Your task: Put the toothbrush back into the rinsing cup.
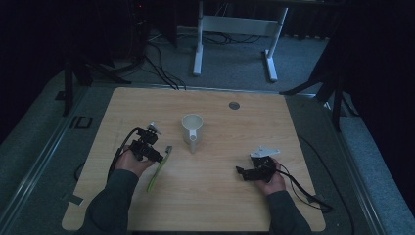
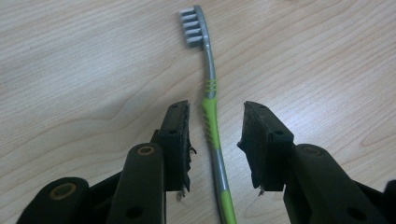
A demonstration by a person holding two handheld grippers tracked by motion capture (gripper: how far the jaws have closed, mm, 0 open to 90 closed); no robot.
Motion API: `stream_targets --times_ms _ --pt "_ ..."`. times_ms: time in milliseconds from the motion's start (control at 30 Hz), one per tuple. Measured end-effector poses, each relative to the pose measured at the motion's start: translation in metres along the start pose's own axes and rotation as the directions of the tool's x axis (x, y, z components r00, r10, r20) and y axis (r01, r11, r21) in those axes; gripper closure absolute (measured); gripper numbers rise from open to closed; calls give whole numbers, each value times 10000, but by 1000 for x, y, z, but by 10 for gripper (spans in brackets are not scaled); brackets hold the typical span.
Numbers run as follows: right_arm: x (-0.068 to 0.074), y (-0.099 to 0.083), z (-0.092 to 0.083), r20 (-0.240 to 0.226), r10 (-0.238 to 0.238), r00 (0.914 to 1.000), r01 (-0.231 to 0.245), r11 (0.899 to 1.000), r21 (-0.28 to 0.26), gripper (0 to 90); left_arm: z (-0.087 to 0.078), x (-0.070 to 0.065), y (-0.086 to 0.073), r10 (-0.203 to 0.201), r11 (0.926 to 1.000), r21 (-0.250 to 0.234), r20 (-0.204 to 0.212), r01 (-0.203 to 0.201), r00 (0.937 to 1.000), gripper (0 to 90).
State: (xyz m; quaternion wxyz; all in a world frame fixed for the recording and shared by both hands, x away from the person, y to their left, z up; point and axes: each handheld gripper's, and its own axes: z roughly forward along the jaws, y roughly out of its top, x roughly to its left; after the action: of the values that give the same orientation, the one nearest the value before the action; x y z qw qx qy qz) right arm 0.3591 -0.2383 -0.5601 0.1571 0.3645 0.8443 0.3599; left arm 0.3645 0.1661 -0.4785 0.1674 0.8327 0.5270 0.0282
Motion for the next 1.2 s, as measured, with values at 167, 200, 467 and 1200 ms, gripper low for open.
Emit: stream_targets --times_ms 167,200,467,1200 --pt "0 0 0 0 -2 10000 2 10000 0 176 1 0 2 77 9998 203 -17 -77 10000 625" --pt "0 0 0 2 -10 10000 10 10000 1 176 2 0 2 64 9997 255 6 -64 10000 625" --pt "0 0 0 0 -2 10000 2 10000 0 176 6 -1 5 12 9989 462 -5 -12 10000 625" --pt "0 0 0 0 -2 10000 2 10000 -3 176 22 -9 11 182 9937 1111 -88 -171 9998 652"
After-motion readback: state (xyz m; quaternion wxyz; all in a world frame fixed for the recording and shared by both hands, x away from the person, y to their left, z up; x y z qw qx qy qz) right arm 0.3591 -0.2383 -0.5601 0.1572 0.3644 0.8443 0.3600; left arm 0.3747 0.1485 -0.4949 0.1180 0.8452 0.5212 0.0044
